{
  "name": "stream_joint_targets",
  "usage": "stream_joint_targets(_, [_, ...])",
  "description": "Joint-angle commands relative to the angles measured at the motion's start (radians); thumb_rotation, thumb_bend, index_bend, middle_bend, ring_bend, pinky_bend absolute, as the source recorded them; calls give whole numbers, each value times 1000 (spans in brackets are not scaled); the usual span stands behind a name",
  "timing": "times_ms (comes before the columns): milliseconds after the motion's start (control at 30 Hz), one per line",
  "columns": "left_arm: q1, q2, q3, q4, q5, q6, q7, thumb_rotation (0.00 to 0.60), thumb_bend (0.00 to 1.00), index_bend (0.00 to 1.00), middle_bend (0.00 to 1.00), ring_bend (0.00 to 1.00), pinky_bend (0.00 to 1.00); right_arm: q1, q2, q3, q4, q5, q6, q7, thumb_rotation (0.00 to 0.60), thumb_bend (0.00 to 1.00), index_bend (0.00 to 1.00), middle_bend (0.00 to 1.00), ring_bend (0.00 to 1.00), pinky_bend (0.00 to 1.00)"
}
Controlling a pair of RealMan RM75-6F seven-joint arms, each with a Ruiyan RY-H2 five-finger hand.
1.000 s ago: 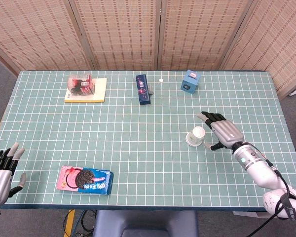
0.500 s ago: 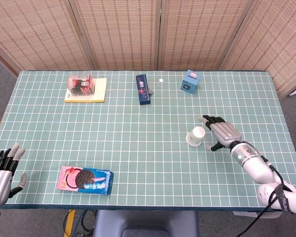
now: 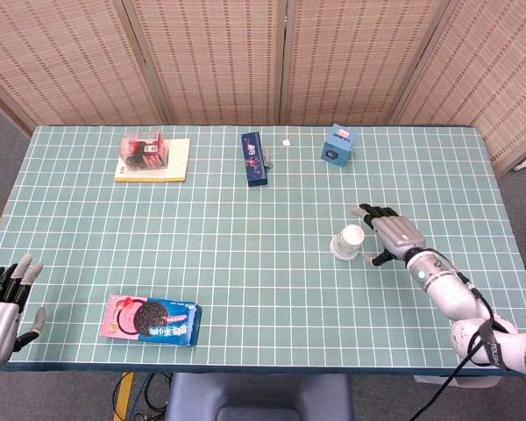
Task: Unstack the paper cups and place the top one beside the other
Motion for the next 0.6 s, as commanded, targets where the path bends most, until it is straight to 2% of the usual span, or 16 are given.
stream_joint_targets(33, [0, 0, -1, 0, -2, -1, 1, 600, 495, 0, 0, 0, 0, 5, -9, -2, 16, 2, -11, 11, 600, 270, 78, 0, 0, 0])
stream_joint_targets(600, [4, 6, -5, 0, -3, 8, -13, 600, 495, 0, 0, 0, 0, 36, -51, -15, 76, 10, -42, 32, 600, 286, 106, 0, 0, 0])
